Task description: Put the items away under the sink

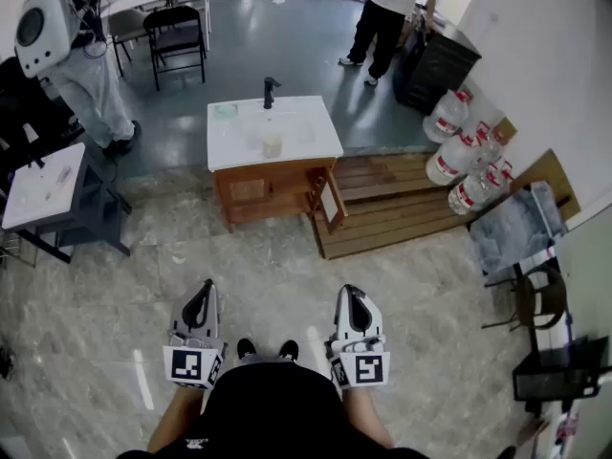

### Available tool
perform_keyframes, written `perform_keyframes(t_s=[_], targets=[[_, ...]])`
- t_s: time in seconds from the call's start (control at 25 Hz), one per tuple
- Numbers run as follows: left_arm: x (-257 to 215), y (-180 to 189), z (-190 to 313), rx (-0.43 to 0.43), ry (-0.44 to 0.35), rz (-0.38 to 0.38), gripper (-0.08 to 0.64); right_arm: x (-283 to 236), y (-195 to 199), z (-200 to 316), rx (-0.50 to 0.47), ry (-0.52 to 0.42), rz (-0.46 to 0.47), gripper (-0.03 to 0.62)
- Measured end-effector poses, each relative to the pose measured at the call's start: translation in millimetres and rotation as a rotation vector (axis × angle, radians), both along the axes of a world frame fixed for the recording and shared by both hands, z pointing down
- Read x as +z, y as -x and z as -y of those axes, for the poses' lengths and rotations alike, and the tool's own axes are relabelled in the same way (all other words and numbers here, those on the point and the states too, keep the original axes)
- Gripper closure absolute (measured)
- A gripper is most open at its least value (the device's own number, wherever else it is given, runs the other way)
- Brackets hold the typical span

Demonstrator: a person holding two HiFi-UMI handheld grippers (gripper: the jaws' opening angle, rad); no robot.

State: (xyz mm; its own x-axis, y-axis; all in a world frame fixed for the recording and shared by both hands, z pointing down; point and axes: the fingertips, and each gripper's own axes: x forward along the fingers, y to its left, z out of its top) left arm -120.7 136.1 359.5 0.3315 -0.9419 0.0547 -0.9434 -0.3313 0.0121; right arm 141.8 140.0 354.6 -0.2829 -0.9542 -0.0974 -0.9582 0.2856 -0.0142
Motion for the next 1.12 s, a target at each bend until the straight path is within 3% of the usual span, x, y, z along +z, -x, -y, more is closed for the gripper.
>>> perform_keyframes(t_s=[0.32,0.48,0.68,0.96,1.12], targets=[[2,-11,-1,0.014,-0.006,-0.001,0.552,4,-8,-6,0.008,0.051,0.019,0.581],[6,-13,-1,0.023,-0.005,0.002,0.552,-3,-9,-6,0.003,0.008,0.051,0.581],[9,-15,-2,0.023,-0.001,0.0,0.552,1,-15,-5,0.02,0.028,0.047,0.579],[13,-13,-3,0.027,0.008,0.009,0.552,4,-15,-4,0.026,0.044,0.064,0.527],[18,-12,-4,0.031,0.017,0.008,0.552,5,-13,-3,0.017,0.047,0.065,0.461]])
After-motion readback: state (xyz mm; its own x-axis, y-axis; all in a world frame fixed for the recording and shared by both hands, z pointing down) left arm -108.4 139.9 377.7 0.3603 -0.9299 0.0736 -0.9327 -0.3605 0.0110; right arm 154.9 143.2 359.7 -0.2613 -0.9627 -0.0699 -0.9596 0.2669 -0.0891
